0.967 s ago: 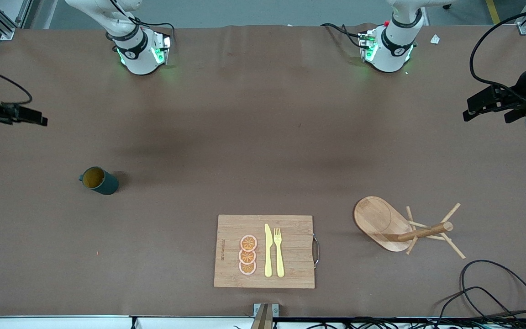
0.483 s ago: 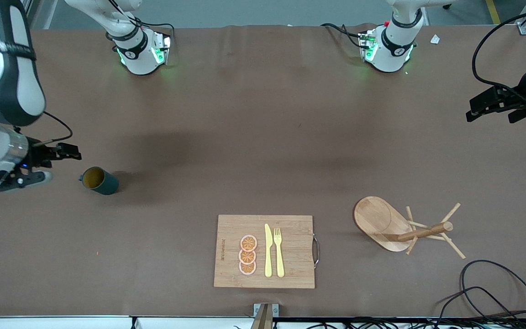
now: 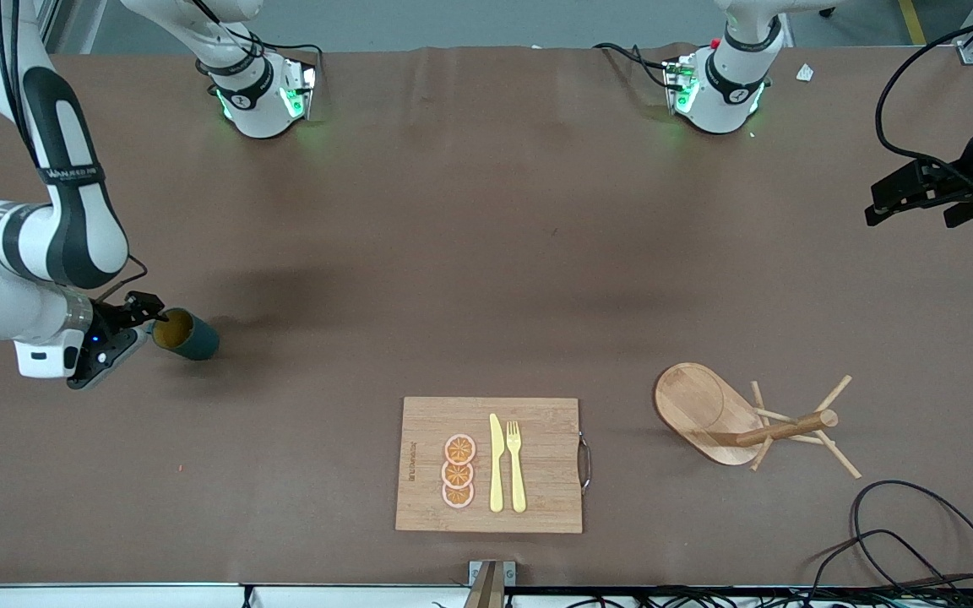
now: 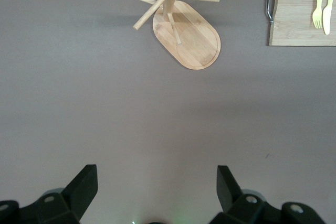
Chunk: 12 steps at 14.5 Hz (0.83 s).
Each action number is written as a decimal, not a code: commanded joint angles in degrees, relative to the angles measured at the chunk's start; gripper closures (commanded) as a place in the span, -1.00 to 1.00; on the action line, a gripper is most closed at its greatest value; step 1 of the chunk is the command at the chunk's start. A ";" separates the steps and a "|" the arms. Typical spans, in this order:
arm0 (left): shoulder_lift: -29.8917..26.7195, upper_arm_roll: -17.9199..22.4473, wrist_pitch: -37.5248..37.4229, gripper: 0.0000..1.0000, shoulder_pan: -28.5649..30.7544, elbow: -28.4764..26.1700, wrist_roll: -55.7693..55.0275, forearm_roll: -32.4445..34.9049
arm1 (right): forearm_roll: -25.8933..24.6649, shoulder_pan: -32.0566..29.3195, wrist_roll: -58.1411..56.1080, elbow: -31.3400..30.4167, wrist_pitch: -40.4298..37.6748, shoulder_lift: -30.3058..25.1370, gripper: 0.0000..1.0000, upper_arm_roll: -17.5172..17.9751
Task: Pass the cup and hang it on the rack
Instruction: 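Lower the right gripper and grasp the teal mug body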
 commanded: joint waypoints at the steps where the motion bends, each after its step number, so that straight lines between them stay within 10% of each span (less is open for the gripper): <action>1: -0.21 -0.05 -0.86 -1.00 -0.02 0.57 -0.67 0.95 | 0.34 -1.61 -4.86 -0.55 3.81 2.21 -1.00 0.68; 5: -0.21 -0.05 -0.86 -1.00 -0.02 0.57 -0.67 1.04 | 0.34 -1.35 -5.82 -2.13 8.73 4.15 -0.84 0.77; 10: -0.21 -0.05 -0.86 -1.00 0.07 0.57 -0.14 1.04 | 0.43 -0.91 -5.92 -2.49 8.66 4.32 0.88 0.77; 12: -0.12 -0.05 -0.86 -1.00 0.07 0.57 -0.05 0.96 | 0.61 -1.09 -5.75 -2.75 8.57 4.32 0.99 0.77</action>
